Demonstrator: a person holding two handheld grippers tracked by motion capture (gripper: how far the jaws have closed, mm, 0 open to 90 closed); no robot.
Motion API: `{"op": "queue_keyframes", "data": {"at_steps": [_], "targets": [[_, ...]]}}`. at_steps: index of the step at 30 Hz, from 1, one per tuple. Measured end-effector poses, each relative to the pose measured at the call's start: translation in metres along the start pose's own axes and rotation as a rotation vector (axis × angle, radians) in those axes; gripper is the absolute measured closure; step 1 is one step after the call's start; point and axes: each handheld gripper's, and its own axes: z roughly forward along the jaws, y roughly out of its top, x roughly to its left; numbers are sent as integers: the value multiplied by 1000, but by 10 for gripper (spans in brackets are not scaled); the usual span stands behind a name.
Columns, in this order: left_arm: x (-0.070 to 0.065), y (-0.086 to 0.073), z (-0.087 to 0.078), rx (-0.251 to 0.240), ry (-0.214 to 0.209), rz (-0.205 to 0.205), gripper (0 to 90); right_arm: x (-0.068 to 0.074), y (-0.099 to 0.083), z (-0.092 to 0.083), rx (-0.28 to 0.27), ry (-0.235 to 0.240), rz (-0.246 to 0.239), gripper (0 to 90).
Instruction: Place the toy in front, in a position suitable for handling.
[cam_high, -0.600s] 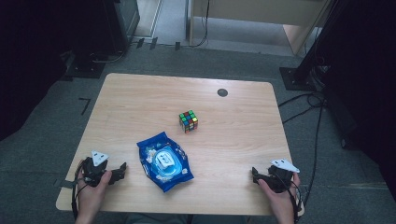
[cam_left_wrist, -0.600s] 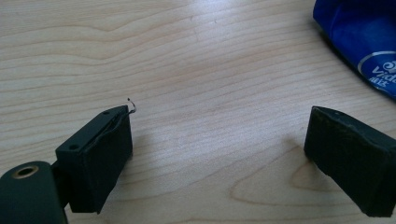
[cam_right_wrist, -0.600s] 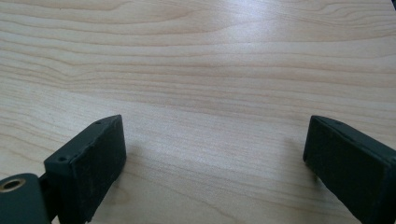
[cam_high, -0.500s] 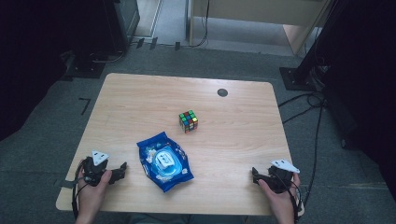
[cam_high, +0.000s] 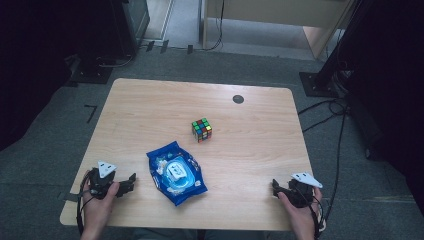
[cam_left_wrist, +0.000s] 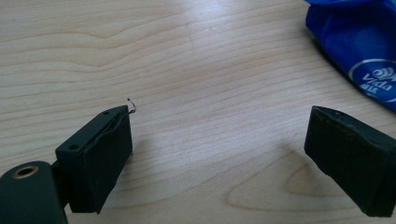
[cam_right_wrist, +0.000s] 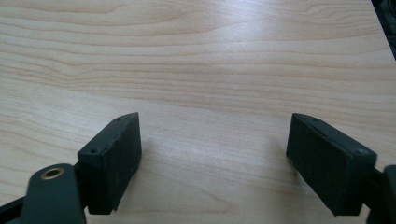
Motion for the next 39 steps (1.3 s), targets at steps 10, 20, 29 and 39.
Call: {"op": "queue_keyframes", "data": {"at_steps": [10, 20, 29, 39], "targets": [[-30, 8, -12, -67, -116, 31, 77, 38, 7, -15, -61, 205, -1, 460], [-67, 10, -14, -68, -248, 75, 163, 121, 14, -14, -36, 480, -121, 632], [-77, 20, 7, -29, -228, 61, 272, 182, 19, 3, -2, 589, -224, 708], [-56, 41, 22, -50, -116, -37, 298, 221, 38, 26, -9, 629, -211, 711]]}}
